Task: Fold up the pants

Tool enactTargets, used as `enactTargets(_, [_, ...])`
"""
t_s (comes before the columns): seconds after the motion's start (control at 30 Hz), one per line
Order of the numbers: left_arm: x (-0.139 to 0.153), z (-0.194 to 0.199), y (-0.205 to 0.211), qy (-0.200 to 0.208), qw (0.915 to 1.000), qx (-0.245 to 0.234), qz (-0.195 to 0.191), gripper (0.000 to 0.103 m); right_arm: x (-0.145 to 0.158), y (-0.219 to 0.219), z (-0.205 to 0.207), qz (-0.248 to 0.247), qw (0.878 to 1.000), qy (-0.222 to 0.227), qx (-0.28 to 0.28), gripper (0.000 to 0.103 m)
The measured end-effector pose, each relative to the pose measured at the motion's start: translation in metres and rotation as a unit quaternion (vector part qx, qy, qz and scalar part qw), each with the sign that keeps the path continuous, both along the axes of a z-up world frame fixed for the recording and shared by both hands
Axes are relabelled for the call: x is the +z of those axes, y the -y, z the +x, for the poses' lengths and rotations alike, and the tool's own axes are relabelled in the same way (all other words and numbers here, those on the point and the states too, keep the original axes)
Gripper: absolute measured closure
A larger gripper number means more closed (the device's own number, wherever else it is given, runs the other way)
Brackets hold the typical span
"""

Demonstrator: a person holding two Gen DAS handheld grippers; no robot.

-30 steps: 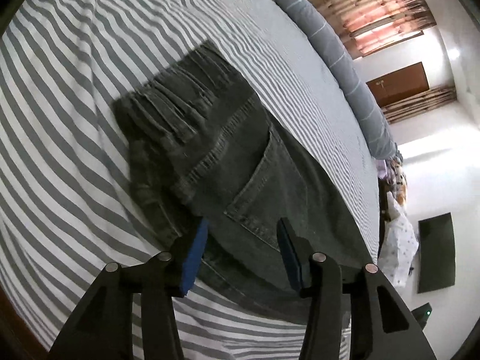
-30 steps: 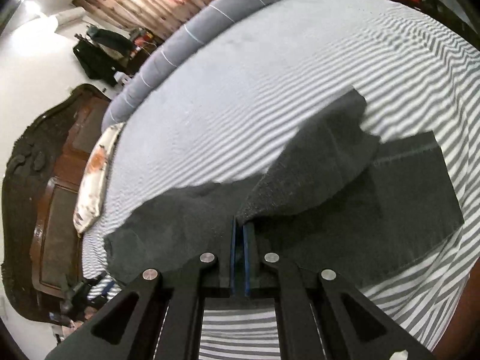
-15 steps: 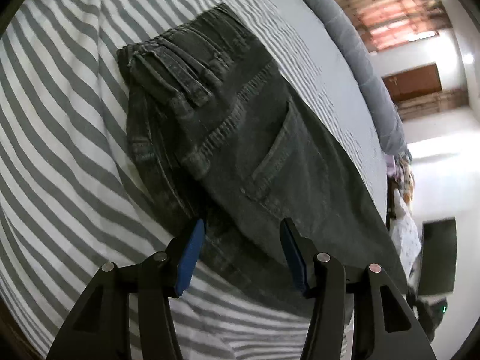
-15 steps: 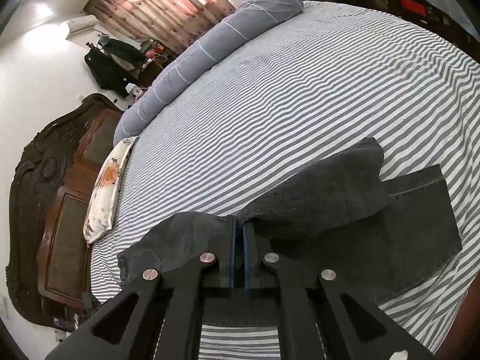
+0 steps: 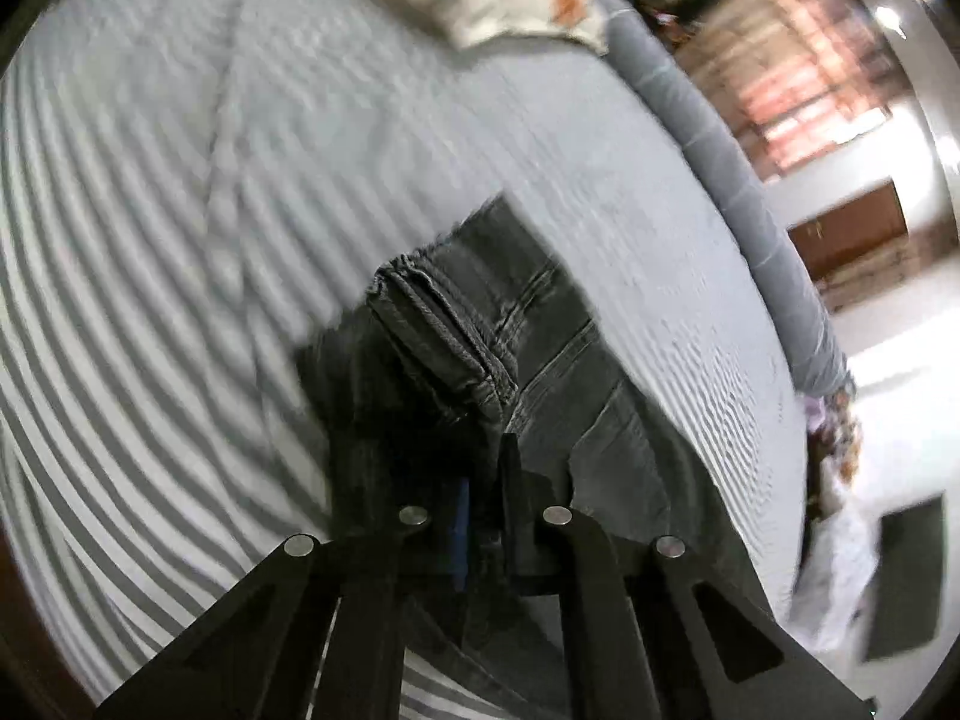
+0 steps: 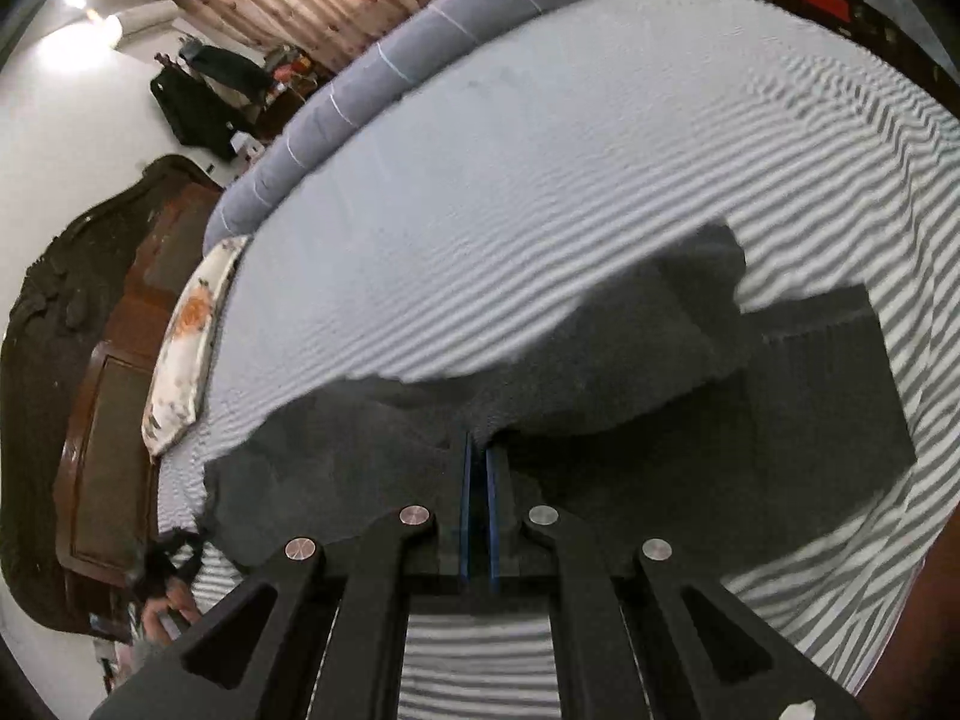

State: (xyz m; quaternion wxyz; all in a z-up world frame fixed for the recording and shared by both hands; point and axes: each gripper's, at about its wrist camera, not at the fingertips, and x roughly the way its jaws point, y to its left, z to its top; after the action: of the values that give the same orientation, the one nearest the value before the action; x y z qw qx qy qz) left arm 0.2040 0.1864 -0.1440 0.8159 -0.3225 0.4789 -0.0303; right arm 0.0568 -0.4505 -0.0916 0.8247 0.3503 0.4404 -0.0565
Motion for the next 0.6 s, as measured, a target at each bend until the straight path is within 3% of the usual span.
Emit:
enactTargets(0.13, [0.034, 0.011, -0.007, 0.043, 0.9982, -0.023, 0.035, 0.095, -0.022, -0.019, -0.012, 0.009, 0.999, -0.034, 0.024, 0.099])
enactTargets(0.2, [0.035, 0.011, -0.01, 0.044, 0.9963, -0.037, 0.063, 0.095, -0.038, -0.027, -0.018, 0.017, 0.998, -0.053, 0.032, 0.099])
enactTargets(0.33, [0.003, 0.009, -0.003, -0.002, 0.9893, -0.065, 0.131, 0.095, -0.078, -0.033, -0.026, 0.027, 0.993, -0.104, 0.038, 0.099])
enactTargets(0.47, [-0.03, 0.001, -0.009, -0.032, 0.9879, -0.054, 0.142, 0.094, -0.106, -0.033, -0.027, 0.035, 0.989, -0.135, 0.039, 0.099])
enactTargets(0.6, [-0.03, -0.003, -0.009, -0.033, 0.9878, -0.047, 0.145, 0.091, -0.117, -0.027, -0.022, 0.049, 0.987, -0.144, 0.045, 0.093])
